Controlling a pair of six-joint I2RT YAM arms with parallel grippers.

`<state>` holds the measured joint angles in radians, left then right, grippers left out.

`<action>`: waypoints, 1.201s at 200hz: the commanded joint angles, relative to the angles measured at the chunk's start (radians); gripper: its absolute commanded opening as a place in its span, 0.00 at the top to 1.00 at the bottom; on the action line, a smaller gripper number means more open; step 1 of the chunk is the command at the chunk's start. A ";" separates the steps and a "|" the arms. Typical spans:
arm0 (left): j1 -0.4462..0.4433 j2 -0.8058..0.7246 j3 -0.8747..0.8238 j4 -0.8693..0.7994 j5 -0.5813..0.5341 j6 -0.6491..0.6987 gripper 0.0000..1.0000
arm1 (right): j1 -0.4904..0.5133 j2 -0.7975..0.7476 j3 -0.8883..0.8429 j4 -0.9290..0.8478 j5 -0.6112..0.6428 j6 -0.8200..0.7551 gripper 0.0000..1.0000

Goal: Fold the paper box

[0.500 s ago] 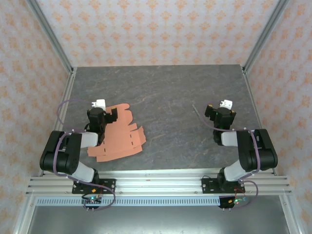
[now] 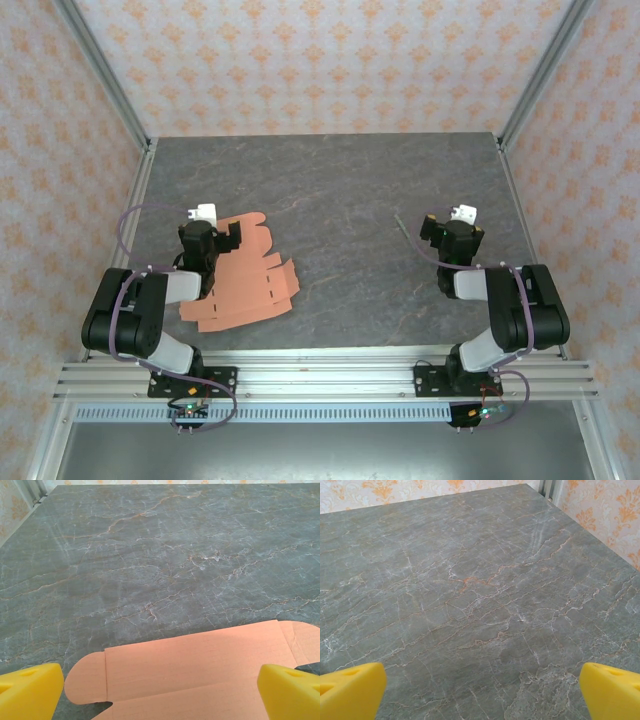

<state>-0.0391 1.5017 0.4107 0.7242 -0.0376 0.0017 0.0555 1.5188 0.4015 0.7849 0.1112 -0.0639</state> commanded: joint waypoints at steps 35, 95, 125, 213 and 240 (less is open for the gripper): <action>-0.001 -0.006 0.020 0.012 -0.019 0.017 0.00 | -0.002 0.002 0.014 -0.003 -0.003 0.016 0.01; -0.001 -0.329 0.248 -0.727 -0.291 -0.338 0.00 | 0.002 -0.323 0.090 -0.429 0.338 0.274 0.01; -0.019 -0.374 0.262 -0.929 0.026 -0.657 0.00 | 0.076 -0.553 0.132 -0.715 0.023 0.543 0.06; -0.194 -0.372 0.261 -1.239 0.113 -0.632 0.05 | 0.851 0.001 0.578 -0.963 -0.328 0.535 0.20; -0.193 -0.384 0.267 -1.255 0.068 -0.623 0.05 | 0.886 0.141 0.630 -0.911 -0.357 0.557 0.31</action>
<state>-0.2352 1.1385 0.6796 -0.4599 0.0883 -0.6281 0.9268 1.5902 0.9764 -0.1280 -0.1917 0.4500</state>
